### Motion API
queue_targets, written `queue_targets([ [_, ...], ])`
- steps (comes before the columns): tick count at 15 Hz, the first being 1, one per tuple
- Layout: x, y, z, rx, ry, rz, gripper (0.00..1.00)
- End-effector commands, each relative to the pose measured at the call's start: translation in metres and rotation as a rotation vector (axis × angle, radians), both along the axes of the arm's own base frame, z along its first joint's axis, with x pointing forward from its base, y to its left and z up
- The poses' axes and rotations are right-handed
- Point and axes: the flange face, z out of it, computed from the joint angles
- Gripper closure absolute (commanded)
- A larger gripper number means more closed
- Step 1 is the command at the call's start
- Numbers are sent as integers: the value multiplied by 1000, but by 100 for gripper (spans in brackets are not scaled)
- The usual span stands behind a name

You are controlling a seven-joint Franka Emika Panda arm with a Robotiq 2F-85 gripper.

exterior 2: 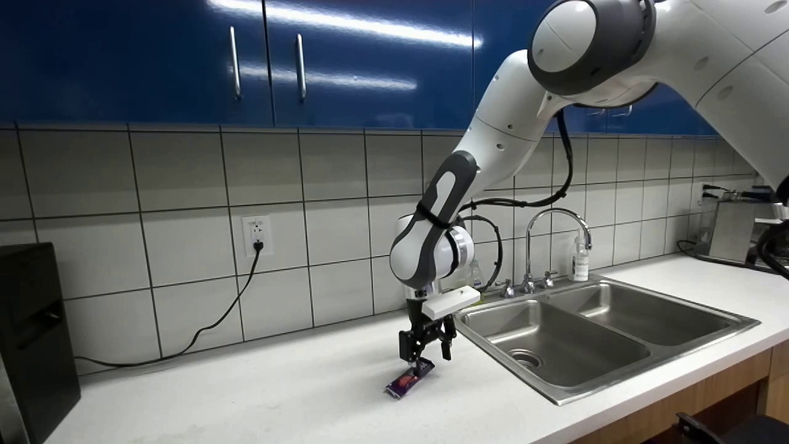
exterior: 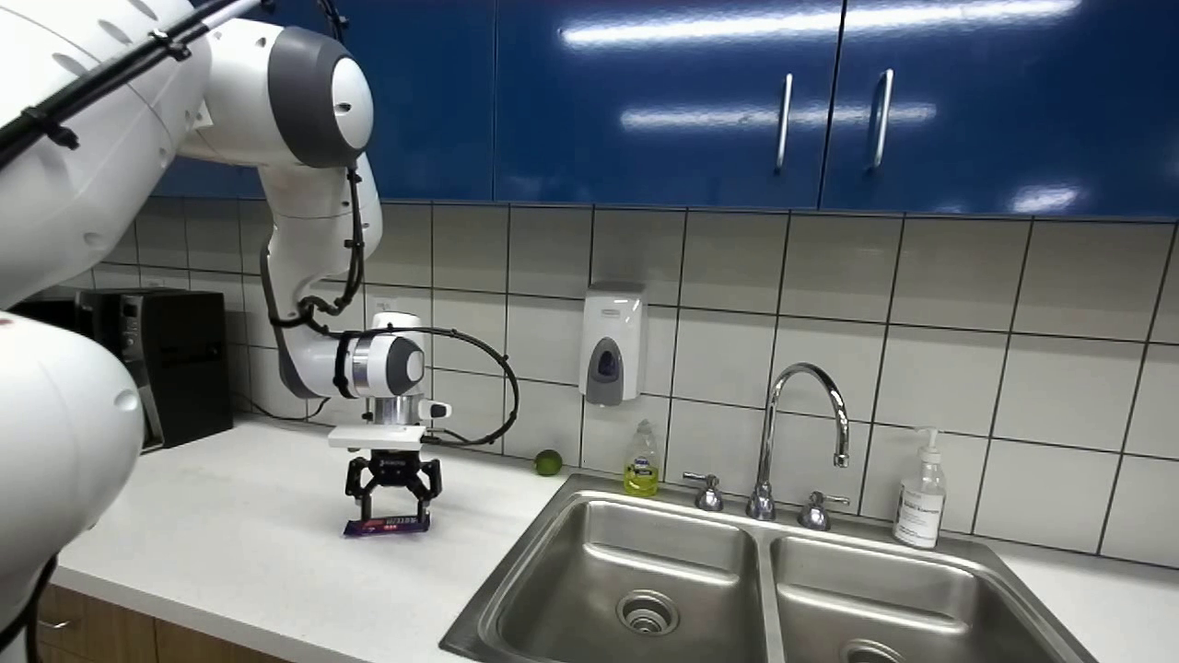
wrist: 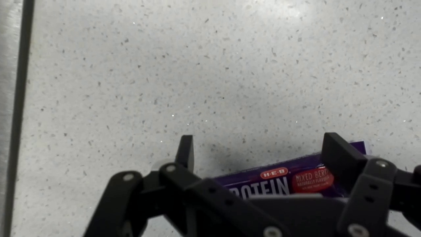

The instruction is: Put the snickers bar in the sink on the left

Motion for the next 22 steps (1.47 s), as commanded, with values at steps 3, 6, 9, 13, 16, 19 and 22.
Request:
queue_targets([
  [3,0,1,12,24,-33,-159,0],
  [6,4,4,16,37,-78,-250,0],
  [9,6,6,16,48,-93,-331,0],
  [13,6,8,15,57,-90,-413,0],
  [16,8,7,17,49,-132,-477,0],
  [19,9,8,17,46,-151,-529,0],
  [22,8,10,15,42,-147,-569,0],
])
